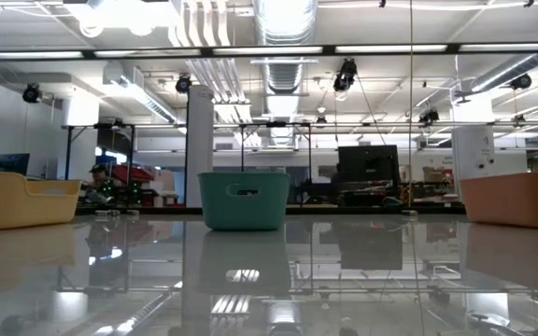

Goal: Sort batteries
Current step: Put the silver battery into the green bin

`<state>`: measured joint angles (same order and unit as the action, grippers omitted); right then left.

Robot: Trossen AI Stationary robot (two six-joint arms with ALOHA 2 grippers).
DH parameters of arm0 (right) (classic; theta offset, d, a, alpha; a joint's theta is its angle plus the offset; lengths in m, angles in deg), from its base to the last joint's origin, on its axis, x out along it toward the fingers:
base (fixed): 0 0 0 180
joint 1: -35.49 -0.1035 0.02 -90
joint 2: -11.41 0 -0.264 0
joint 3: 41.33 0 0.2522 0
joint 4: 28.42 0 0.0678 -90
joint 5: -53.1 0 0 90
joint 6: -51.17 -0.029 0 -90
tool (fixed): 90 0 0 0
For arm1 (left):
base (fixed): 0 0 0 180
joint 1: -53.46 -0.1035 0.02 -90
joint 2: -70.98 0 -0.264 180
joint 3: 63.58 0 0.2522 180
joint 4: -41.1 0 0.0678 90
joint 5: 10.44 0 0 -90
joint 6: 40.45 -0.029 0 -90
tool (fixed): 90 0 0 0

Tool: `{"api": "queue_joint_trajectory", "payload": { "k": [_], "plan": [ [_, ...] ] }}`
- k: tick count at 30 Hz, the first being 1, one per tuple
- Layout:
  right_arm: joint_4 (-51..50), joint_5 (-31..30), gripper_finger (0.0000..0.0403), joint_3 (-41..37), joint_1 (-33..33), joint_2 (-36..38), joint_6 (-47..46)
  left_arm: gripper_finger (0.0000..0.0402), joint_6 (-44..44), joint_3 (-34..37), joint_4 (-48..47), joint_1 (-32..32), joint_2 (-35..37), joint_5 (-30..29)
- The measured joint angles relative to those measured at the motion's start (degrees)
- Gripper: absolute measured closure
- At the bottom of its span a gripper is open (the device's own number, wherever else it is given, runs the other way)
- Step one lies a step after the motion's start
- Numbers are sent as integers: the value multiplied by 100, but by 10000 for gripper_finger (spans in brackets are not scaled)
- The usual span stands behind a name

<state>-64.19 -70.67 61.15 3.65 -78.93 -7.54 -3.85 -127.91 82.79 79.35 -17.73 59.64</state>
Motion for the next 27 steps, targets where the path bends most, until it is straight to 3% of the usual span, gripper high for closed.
{"api": "queue_joint_trajectory", "payload": {
  "k": [9,15,19,27],
  "plan": [
    [-2,-73,390,216,-13,25,287,179,-10,-31,-25,-53,-19,133],
    [-51,-73,390,215,4,16,290,253,-63,-31,-19,-99,-43,162],
    [-215,-72,390,215,62,12,281,297,28,-31,-27,-265,-195,586],
    [-374,-76,390,209,74,12,171,330,90,-22,134,-346,-281,749]
  ]
}}
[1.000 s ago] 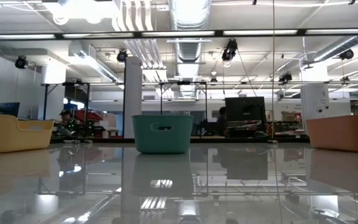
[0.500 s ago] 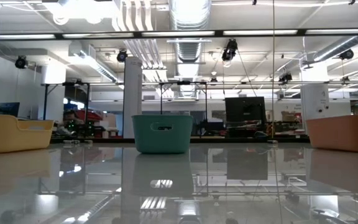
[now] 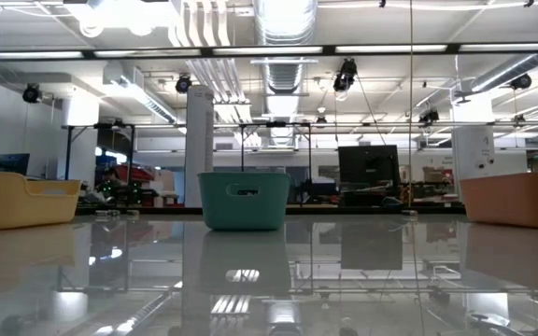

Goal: Sort batteries
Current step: Put the silver battery into the green bin

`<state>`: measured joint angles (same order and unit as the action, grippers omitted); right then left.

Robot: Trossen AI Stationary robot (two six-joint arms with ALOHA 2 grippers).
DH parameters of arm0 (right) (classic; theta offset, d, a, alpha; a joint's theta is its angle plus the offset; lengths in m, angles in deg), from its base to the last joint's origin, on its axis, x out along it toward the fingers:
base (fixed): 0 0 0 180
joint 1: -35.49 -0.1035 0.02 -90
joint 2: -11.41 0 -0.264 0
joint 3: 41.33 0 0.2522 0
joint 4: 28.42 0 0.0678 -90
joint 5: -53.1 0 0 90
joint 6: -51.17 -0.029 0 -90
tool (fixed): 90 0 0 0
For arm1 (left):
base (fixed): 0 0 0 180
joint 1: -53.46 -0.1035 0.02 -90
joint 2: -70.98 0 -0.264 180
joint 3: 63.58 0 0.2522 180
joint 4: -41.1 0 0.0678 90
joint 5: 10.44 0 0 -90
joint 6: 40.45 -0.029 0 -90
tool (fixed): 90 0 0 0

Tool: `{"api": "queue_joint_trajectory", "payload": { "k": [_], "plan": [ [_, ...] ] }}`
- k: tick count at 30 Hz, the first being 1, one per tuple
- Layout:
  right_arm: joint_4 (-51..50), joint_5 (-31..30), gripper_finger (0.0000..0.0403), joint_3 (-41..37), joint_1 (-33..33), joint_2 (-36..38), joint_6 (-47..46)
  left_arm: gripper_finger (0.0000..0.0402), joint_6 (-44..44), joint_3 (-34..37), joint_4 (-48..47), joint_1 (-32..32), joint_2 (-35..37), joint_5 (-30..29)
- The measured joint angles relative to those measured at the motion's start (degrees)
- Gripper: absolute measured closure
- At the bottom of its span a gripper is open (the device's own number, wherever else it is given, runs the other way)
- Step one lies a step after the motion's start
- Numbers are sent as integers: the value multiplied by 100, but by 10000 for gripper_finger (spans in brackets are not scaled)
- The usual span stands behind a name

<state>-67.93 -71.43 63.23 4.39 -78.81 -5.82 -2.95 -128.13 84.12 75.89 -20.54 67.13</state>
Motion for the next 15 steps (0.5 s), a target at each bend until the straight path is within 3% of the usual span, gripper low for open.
{"api": "queue_joint_trajectory", "payload": {
  "k": [4,10,15],
  "plan": [
    [-28,-7,390,0,0,0,12,312,-129,2,31,-6,2,-12],
    [-95,8,390,-7,0,-13,63,255,-301,2,321,-22,2,-73],
    [-52,19,390,-7,0,-13,70,220,-442,0,419,-136,2,192]
  ]
}}
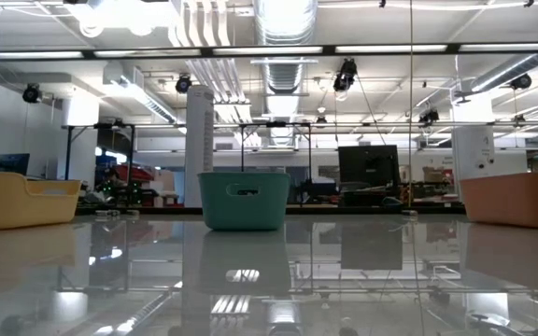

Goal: Sort batteries
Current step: Put the silver battery into the green bin

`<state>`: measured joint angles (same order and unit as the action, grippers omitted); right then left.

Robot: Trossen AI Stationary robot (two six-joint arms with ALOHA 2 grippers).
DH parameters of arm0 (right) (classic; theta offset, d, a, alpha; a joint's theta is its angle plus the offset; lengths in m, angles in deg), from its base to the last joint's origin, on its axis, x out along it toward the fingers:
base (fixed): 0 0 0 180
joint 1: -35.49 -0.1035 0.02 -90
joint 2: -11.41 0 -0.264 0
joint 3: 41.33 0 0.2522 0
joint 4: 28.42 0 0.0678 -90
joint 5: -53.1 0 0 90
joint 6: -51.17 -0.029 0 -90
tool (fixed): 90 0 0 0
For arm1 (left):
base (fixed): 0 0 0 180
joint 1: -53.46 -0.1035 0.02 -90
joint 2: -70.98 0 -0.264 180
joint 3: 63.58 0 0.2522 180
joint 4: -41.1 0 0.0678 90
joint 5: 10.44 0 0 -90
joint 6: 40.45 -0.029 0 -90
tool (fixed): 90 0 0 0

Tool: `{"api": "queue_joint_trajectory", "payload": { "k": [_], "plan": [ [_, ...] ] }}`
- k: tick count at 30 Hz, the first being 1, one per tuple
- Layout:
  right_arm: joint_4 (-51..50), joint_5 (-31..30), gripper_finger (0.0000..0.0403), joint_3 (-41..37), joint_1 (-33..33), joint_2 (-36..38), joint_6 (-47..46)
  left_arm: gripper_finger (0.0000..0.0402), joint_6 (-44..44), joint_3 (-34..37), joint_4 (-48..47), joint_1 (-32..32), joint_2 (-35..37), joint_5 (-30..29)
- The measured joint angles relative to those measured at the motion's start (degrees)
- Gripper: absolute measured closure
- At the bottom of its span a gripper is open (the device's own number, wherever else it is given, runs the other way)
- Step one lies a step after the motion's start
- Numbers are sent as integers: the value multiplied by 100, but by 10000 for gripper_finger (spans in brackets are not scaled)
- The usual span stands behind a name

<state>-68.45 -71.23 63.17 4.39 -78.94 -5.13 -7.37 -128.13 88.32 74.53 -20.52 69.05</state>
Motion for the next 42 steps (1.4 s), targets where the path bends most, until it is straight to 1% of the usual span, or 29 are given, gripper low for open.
{"api": "queue_joint_trajectory", "payload": {
  "k": [3,5,10,16,20,24,25,27,30,33,35,38,42],
  "plan": [
    [41,9,390,0,0,0,57,222,52,1,3,-61,-9,55],
    [40,32,390,0,0,0,62,235,130,6,0,-78,-23,54],
    [141,-70,390,0,0,0,106,285,253,38,4,-89,-28,80],
    [134,-110,390,0,0,11,151,335,255,42,8,-89,-28,103],
    [155,-147,390,0,-4,11,172,383,173,37,22,-91,-28,240],
    [250,-122,383,4,-15,13,279,387,183,0,-38,-89,17,357],
    [263,-124,373,7,-15,13,292,387,185,-9,-134,-94,57,386],
    [270,-161,342,7,-13,13,308,387,193,-15,-342,-153,160,411],
    [213,-325,280,7,-12,62,315,387,192,38,-549,-302,297,468],
    [-81,-661,219,11,-73,115,173,387,194,241,-579,-484,371,530],
    [-628,-726,182,11,-117,154,-111,387,235,378,-825,-590,389,472],
    [-1869,-716,135,11,-186,289,-928,387,429,496,-1644,-701,388,38],
    [-3591,-533,93,11,-256,534,-1840,387,784,424,-2866,-942,385,-254]
  ]
}}
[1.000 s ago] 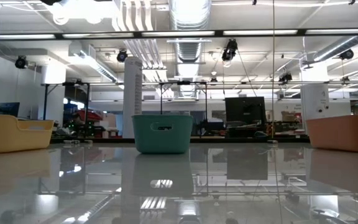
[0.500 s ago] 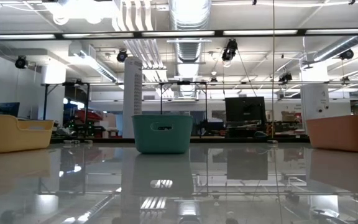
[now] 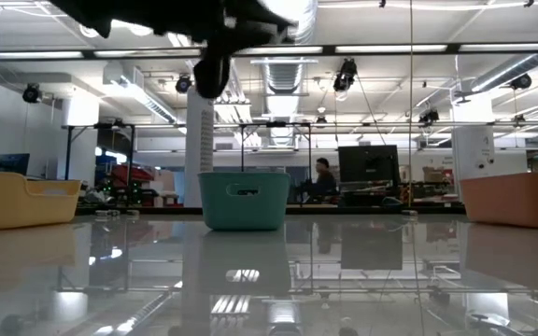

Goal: Sort batteries
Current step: Put the silver battery into the green bin

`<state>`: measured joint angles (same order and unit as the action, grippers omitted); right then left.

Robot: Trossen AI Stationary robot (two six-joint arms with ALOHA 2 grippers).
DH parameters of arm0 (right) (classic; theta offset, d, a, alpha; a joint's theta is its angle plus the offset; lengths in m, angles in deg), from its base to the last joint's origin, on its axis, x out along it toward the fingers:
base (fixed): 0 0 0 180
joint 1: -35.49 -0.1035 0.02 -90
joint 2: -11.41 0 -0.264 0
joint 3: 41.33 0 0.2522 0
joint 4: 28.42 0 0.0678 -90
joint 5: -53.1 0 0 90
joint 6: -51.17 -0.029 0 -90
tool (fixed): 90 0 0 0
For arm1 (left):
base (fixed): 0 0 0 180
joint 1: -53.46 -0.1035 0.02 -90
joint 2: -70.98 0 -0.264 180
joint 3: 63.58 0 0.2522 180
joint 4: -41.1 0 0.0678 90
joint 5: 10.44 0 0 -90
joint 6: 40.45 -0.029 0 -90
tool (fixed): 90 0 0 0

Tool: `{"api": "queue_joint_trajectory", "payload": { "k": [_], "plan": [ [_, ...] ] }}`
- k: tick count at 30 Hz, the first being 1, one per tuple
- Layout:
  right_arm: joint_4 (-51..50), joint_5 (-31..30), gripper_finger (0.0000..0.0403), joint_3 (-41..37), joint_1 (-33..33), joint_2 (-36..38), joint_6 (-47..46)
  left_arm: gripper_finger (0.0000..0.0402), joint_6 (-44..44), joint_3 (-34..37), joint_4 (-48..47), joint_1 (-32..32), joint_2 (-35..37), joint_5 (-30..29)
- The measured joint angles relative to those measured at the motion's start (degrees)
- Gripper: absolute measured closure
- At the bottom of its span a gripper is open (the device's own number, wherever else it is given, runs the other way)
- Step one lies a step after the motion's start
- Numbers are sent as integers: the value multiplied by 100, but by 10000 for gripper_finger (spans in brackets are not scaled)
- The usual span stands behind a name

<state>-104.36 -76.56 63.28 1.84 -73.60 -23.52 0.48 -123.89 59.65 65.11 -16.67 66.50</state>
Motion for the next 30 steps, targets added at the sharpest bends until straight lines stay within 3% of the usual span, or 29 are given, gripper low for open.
{"api": "queue_joint_trajectory", "payload": {
  "k": [5,11,15,18,23,30],
  "plan": [
    [-1110,253,78,0,108,226,125,387,562,-516,-2341,-408,-85,-435],
    [-1079,586,93,0,179,498,872,387,903,-1434,-4282,-725,-508,-448],
    [-1081,718,105,0,-46,793,1409,387,386,-2080,-5463,-851,-1121,-590],
    [-1083,719,111,0,-230,1114,1855,387,-94,-2462,-5911,-921,-1591,-455],
    [-1086,754,117,0,-284,1633,2295,387,-851,-2788,-6141,-1075,-2201,370],
    [-1222,962,109,0,-353,2088,2326,387,-1202,-3026,-6399,-1314,-2319,831]
  ]
}}
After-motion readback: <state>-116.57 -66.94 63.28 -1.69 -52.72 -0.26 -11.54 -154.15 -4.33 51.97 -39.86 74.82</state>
